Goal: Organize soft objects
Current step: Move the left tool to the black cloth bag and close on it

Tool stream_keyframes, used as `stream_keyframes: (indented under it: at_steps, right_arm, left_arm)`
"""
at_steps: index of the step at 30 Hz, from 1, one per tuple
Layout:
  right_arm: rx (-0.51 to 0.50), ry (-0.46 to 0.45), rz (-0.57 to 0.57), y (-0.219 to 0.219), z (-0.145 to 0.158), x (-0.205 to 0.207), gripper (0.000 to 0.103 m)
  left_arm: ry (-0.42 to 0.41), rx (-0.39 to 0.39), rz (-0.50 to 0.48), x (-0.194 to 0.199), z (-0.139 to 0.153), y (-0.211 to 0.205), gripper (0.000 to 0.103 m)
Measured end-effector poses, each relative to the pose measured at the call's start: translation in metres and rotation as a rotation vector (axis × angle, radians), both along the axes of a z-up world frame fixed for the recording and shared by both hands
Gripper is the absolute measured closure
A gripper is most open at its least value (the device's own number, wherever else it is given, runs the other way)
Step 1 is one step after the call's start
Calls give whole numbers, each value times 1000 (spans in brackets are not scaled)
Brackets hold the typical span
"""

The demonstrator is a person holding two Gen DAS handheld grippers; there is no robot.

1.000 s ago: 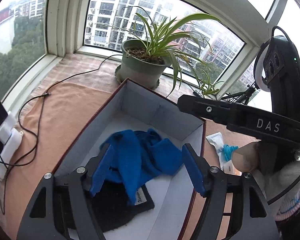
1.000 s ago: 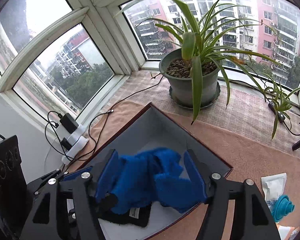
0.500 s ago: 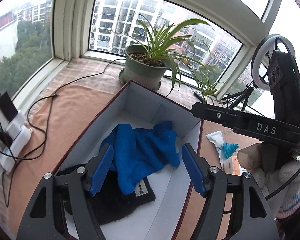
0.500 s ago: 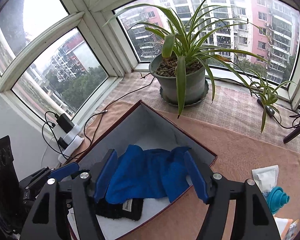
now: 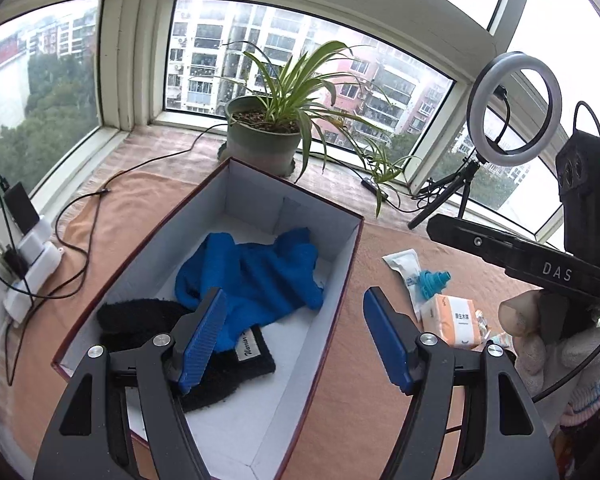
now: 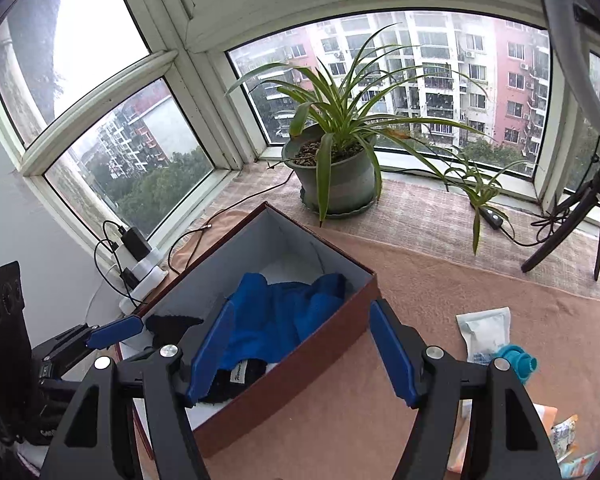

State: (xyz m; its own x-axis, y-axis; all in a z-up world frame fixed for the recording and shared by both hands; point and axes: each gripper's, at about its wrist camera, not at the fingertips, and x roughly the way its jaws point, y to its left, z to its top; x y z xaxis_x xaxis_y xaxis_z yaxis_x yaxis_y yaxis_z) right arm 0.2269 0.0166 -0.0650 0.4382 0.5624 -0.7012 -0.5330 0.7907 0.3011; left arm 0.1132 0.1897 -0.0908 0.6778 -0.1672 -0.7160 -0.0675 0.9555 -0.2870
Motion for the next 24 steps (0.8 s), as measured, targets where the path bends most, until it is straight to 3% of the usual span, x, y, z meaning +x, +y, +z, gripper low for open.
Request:
stream_keyframes:
  at_steps: [7, 12, 16, 24]
  right_arm:
    - [26, -50, -47, -81, 11, -29, 35]
    - [71, -29, -147, -162, 12, -45, 31]
    - [41, -31, -228, -226, 11, -62, 31]
    - [30, 92, -389, -339, -18, -87, 31]
  left_arm:
    - [2, -33, -47, -10, -1, -38, 32]
    - [6, -65, -97, -13, -2, -75, 32]
    - [21, -81, -145, -13, -7, -109, 32]
    - [99, -127, -252, -11, -33, -184, 32]
